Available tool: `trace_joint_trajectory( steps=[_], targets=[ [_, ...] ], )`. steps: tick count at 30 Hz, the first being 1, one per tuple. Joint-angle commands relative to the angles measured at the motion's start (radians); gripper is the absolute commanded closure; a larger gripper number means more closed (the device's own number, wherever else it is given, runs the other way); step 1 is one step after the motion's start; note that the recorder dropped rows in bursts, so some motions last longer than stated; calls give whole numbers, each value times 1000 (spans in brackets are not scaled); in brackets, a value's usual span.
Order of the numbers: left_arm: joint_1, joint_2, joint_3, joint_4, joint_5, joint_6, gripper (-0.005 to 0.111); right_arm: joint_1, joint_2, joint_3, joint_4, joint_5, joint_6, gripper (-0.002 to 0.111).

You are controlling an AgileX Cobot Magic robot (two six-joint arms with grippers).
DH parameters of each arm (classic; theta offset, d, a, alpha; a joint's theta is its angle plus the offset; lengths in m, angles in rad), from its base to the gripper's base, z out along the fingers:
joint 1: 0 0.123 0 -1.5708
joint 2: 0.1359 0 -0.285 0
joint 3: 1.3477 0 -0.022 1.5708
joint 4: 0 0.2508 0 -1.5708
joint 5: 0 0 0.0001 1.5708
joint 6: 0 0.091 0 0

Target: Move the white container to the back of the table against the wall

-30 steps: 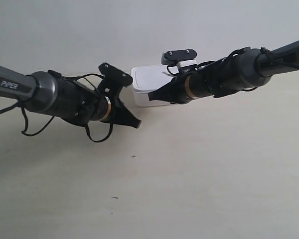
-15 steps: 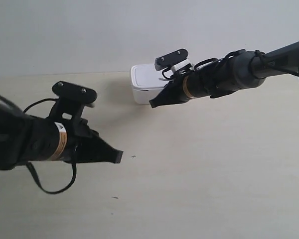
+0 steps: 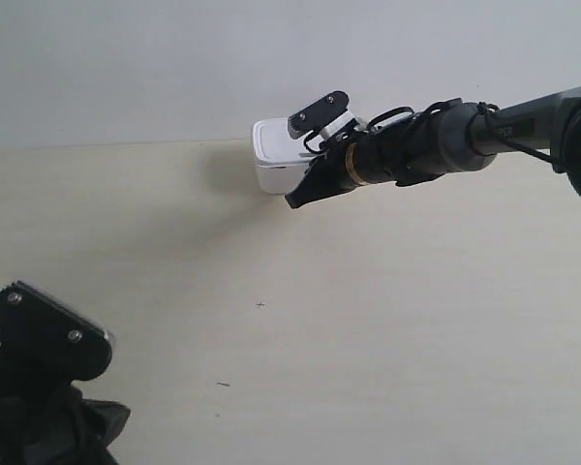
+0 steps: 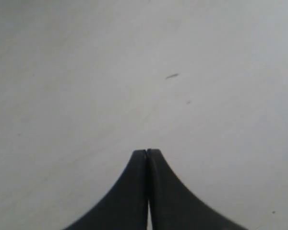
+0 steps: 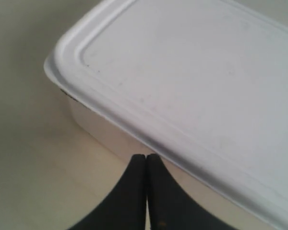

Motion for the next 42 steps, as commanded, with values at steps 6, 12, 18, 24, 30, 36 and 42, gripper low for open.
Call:
trace_joint_trajectory(
  steps=[6, 12, 18, 24, 30, 36, 42],
  targets=[
    [-249, -23, 12, -169, 337, -4, 107, -4, 42, -59, -4, -1, -44, 108],
    [-368, -23, 12, -222, 457, -59, 107, -4, 57, -106, -4, -1, -47, 108],
    [-519, -23, 12, -242, 586, -155, 107, -4, 74, -138, -4, -5, -65, 108],
    [-671, -23, 12, -268, 652, -259, 107, -4, 95, -173, -4, -8, -67, 108],
    [-808, -23, 12, -278, 652, -339, 107, -4, 124, -198, -4, 0, -67, 108],
    [-883, -23, 12, -278, 652, -365, 107, -4, 130, -220, -4, 17, -70, 108],
    [-925, -23, 12, -286, 652, -372, 107, -4, 130, -220, -4, 61, -93, 108]
  ],
)
